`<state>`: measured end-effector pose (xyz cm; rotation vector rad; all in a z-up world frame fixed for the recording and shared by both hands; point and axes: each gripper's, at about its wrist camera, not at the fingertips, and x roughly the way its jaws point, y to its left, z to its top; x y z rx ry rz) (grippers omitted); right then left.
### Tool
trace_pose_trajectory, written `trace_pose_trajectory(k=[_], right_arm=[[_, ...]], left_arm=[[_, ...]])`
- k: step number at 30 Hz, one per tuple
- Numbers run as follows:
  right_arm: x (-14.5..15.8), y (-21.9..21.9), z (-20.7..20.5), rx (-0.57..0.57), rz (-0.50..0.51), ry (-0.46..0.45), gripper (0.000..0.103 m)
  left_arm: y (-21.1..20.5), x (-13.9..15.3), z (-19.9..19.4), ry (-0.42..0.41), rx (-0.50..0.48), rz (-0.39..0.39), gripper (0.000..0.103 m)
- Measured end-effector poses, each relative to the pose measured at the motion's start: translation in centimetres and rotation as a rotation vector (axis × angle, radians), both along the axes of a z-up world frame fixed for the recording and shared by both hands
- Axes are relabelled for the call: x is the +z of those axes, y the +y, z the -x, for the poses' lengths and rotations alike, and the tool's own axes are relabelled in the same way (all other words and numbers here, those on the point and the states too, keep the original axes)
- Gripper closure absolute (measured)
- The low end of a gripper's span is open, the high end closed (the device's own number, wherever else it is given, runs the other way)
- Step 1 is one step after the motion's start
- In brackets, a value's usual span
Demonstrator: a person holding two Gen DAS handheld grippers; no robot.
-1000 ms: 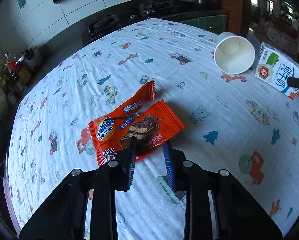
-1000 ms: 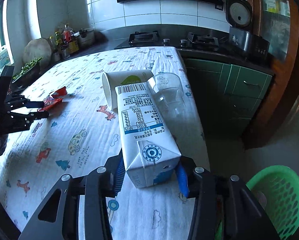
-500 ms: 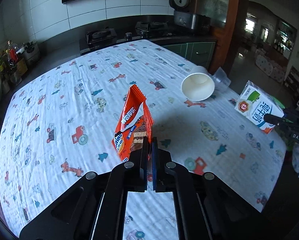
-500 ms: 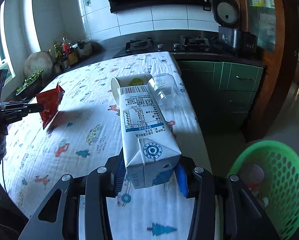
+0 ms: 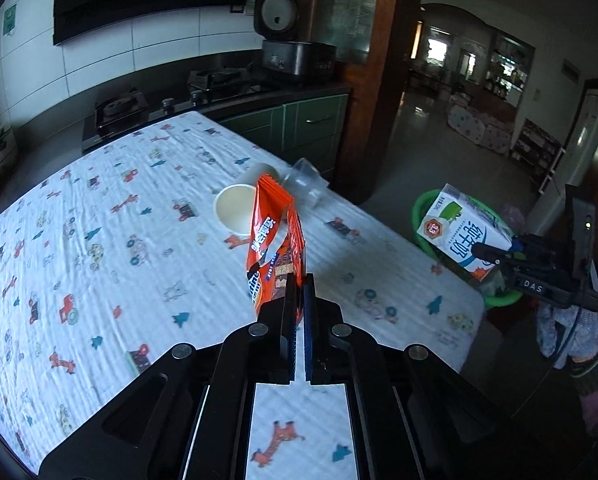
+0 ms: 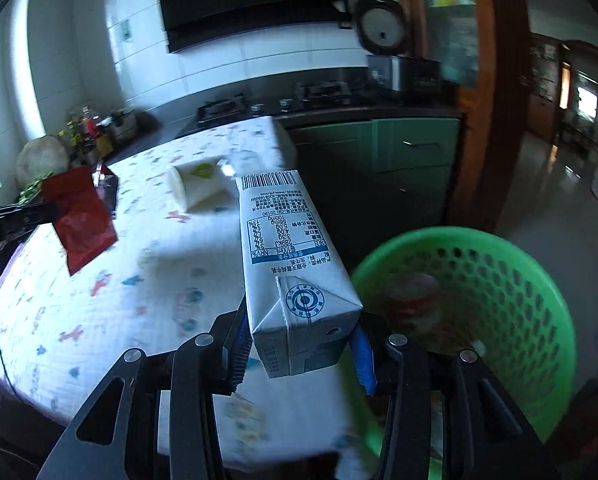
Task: Collect trash
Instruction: 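Carry the wrapper and carton to the basket and release both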
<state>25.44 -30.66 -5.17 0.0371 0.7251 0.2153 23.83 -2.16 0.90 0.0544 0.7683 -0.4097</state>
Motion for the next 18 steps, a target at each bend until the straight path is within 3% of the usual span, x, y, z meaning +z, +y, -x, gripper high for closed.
trace_pose_trajectory(k=[8, 18], right_arm=[[-2.2, -9.0, 0.8, -0.216, 0.061, 0.054, 0.061], [-4.8, -14.6, 0.0, -0.366, 0.091, 0.104, 0.061]], left_arm=[[-7.8, 0.5, -0.9, -0.001, -0.125, 0.034, 0.102], [-16.6, -0.1, -2.5, 0.029, -0.265, 0.068, 0.102]])
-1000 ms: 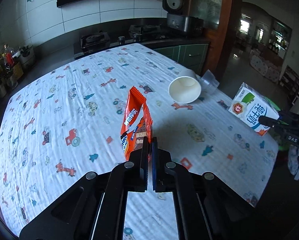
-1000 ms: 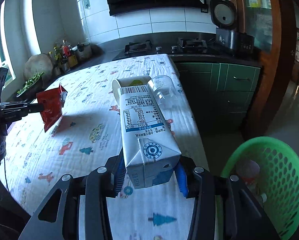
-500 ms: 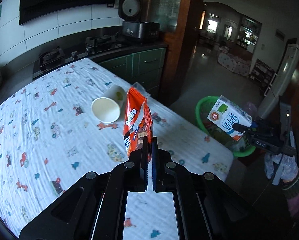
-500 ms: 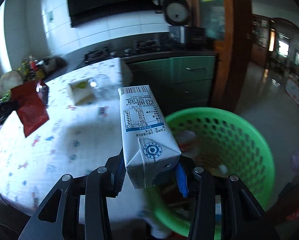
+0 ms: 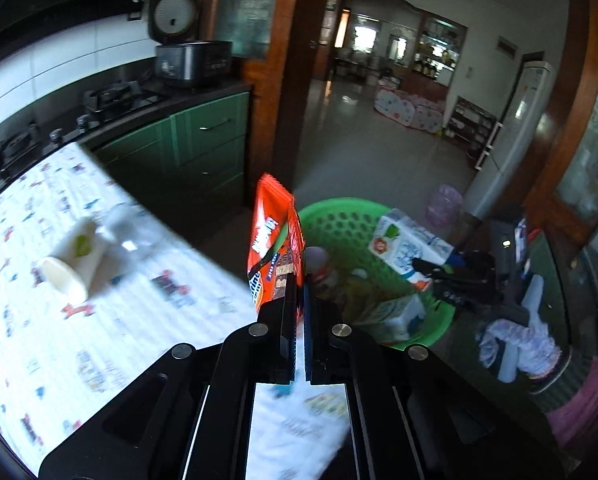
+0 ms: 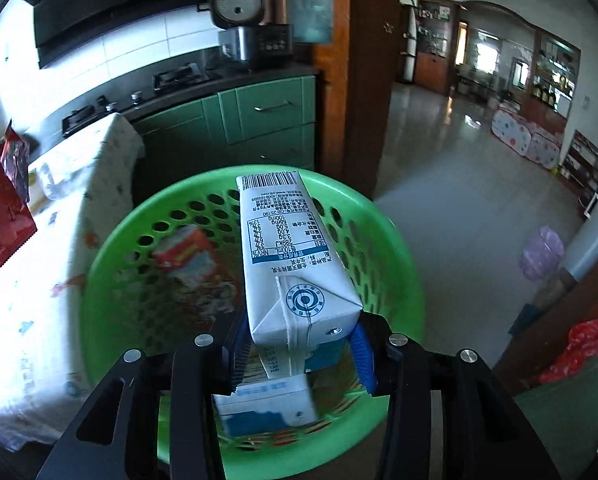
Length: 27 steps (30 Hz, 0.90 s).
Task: Collect trash
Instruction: 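Carry the wrapper and carton to the basket and release both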
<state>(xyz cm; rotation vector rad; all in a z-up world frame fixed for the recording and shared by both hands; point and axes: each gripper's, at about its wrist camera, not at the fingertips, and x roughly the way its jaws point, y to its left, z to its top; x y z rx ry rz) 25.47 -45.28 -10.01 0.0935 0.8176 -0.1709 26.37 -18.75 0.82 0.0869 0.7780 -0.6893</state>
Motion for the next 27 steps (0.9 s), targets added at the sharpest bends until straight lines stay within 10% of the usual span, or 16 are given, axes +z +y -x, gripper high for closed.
trace_pose_trajectory(k=[27], right_arm=[[1.6, -0.8, 4.6, 0.012, -0.009, -0.08, 0.051]], left_arm=[[-10.5, -6.7, -1.3, 0.173, -0.105, -0.035, 0.088]])
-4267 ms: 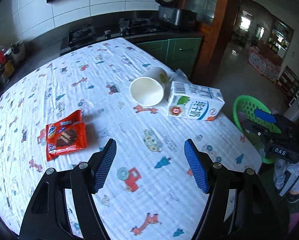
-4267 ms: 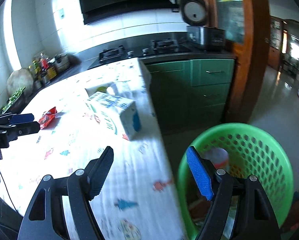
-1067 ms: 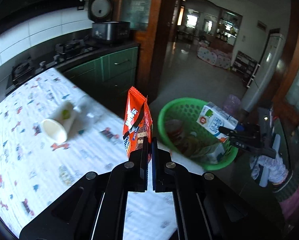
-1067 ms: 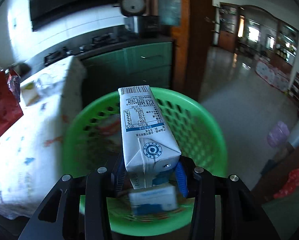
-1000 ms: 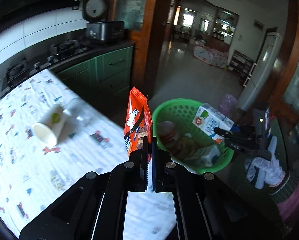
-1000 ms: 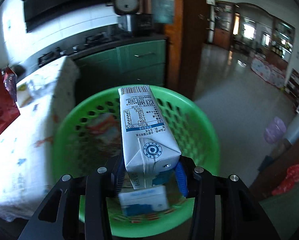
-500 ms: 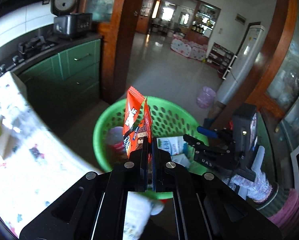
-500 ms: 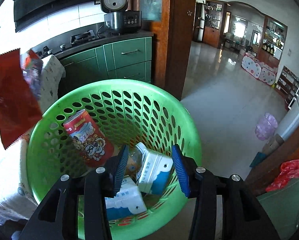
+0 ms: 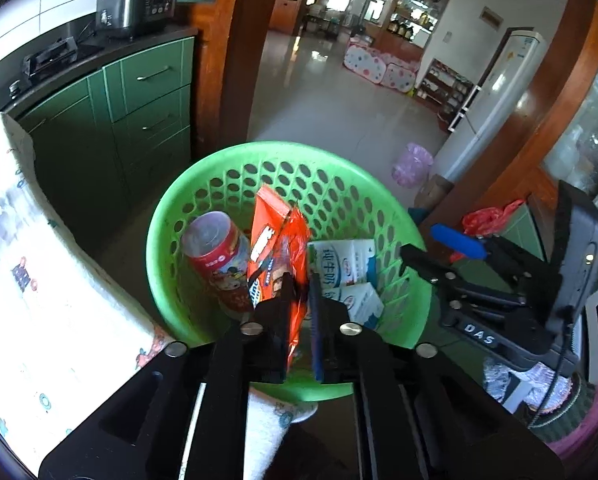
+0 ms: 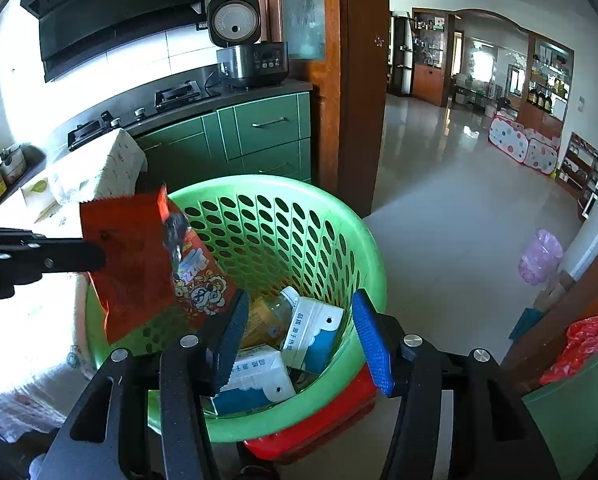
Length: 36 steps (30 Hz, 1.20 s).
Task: Collect trash
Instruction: 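Carry the wrapper and carton to the basket and release both, then grasp the white paper cup with the left tool while right tool grasps the clear cup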
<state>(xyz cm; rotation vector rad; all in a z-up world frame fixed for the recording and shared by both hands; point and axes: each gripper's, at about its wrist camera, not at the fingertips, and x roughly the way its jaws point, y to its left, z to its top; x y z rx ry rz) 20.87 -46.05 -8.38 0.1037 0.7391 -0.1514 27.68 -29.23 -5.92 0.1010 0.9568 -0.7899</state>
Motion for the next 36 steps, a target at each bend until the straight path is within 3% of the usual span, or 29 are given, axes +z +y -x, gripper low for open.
trace_pose_trajectory(k=[6, 17, 21, 29, 36], right_arm=[[0.3, 0.5, 0.3, 0.009, -0.008, -0.007, 0.051], [2.1, 2.5, 0.2, 0.061, -0.025, -0.032, 0.047], [2.6, 4.0, -0.4, 0.097, -0.035, -0.04, 0.046], [3.3, 8.7, -3.0, 0.208, -0.036, -0.033, 0.04], [4.2, 13.6, -5.8, 0.305, -0.045, -0.035, 0.039]], left_arm=[[0.9, 0.6, 0.0, -0.014, 0.016, 0.001, 0.066], [6.4, 2.6, 0.1, -0.068, 0.114, 0.0, 0.065], [9.3, 3.3, 0.1, -0.101, 0.173, -0.012, 0.051], [16.4, 4.1, -1.3, -0.117, 0.337, -0.044, 0.049], [22.3, 4.6, -3.2, -0.124, 0.478, -0.064, 0.04]])
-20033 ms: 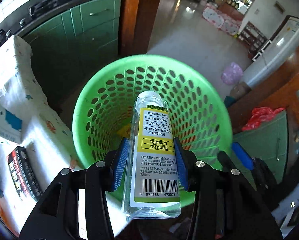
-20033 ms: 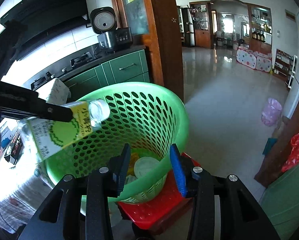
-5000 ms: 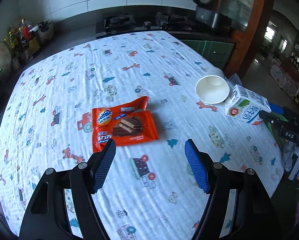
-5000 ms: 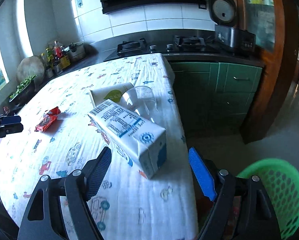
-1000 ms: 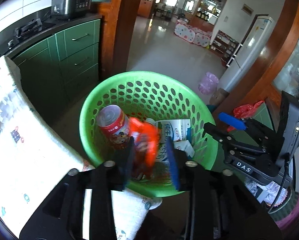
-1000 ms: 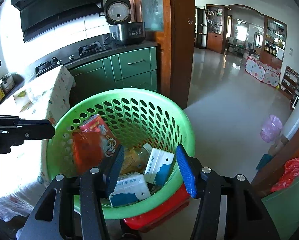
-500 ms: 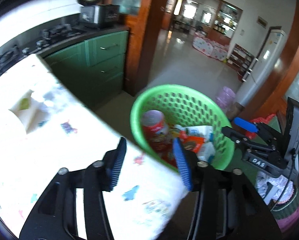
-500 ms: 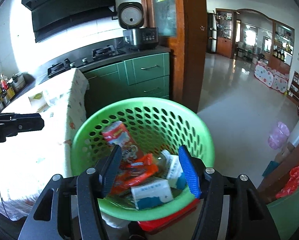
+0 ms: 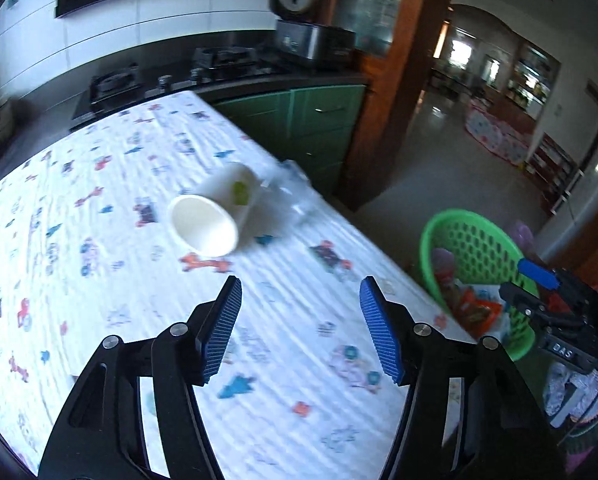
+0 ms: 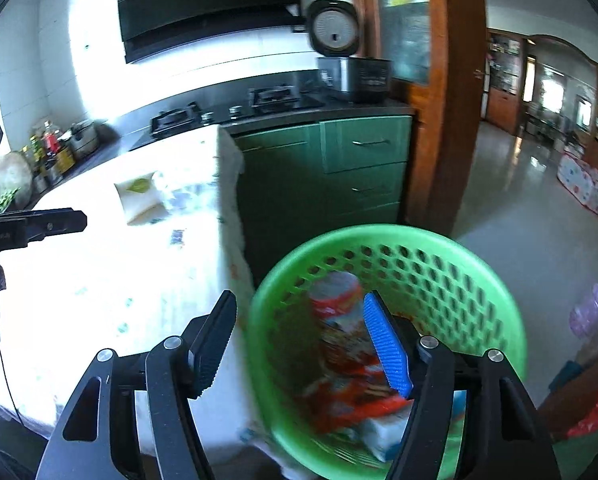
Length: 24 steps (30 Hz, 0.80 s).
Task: Collect trash
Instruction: 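Grasp the white paper cup with the left tool while right tool grasps the clear cup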
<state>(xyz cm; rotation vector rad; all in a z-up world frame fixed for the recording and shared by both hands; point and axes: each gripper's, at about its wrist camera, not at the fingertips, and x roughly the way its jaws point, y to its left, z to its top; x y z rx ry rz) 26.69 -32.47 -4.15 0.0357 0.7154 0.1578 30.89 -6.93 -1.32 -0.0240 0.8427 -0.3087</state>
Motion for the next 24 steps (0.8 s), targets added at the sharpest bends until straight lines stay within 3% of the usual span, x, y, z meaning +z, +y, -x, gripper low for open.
trace_pose_trajectory(k=[7, 14, 21, 24], right_arm=[[0.4, 4.4, -3.3, 0.086, 0.008, 0.012, 0.038], [0.0, 7.1, -5.8, 0.14, 0.031, 0.022, 0.037], [-0.6, 8.9, -8.9, 0.182, 0.041, 0.048, 0.036], [-0.9, 9.9, -10.0, 0.205, 0.054, 0.05, 0.036]], left_arm=[[3.6, -0.7, -2.9, 0.011, 0.072, 0.016, 0.031], [3.6, -1.8, -5.8, -0.007, 0.049, -0.06, 0.015], [4.0, -3.3, -8.7, -0.002, 0.0, -0.075, 0.01], [4.2, -3.6, -9.7, 0.004, -0.03, -0.046, 0.008]])
